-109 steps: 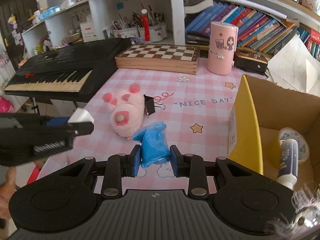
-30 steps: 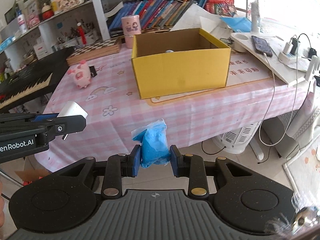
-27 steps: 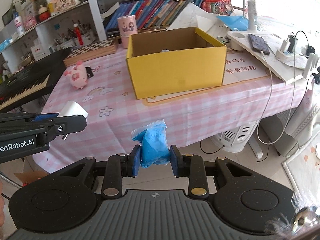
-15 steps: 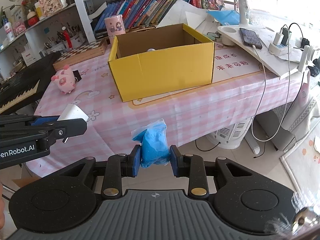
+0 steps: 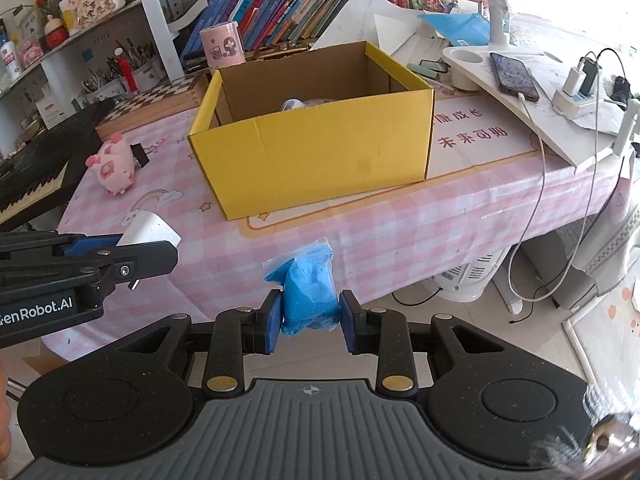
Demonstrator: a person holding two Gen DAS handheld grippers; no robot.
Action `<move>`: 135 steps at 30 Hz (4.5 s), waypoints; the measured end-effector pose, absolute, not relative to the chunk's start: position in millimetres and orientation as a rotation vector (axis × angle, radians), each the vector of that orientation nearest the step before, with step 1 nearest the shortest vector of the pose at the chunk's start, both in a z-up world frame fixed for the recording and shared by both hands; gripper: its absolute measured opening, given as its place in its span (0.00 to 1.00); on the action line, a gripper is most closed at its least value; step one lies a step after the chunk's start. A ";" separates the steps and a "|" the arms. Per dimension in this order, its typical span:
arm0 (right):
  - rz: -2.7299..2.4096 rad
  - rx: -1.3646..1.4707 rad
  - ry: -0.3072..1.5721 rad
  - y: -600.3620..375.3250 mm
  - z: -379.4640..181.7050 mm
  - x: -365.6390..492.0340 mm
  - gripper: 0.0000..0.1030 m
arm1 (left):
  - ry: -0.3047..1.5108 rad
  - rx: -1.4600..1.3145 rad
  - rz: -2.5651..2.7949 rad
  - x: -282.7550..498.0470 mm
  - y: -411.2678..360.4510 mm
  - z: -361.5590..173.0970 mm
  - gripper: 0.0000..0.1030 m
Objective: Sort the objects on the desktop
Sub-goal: 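Lift the blue bag and white plug and carry both toward the yellow box, then lower both tools into the yellow box and open both grippers, then withdraw both open tools up and away from the yellow box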
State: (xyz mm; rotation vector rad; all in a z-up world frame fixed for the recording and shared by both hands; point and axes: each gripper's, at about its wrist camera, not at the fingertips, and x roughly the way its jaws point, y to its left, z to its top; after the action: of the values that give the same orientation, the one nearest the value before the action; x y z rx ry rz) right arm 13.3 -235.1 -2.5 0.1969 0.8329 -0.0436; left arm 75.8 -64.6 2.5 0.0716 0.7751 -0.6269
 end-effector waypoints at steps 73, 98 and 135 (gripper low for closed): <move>0.410 -0.201 0.995 -307.5 -29.4 285.2 0.27 | 0.760 0.258 -0.266 245.8 -178.5 -22.5 0.55; 0.346 -0.064 0.821 -322.9 11.3 244.0 0.46 | 0.627 0.182 -0.182 204.2 -155.3 21.4 0.86; -0.031 0.024 0.708 -256.1 9.6 85.9 0.59 | 0.680 0.105 -0.227 94.2 -55.9 3.0 0.90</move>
State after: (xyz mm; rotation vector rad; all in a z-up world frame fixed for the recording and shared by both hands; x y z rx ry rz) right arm 85.9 -256.1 9.6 0.0241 0.7081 -0.0307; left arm 94.2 -55.9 3.0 0.1052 0.6796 -0.2275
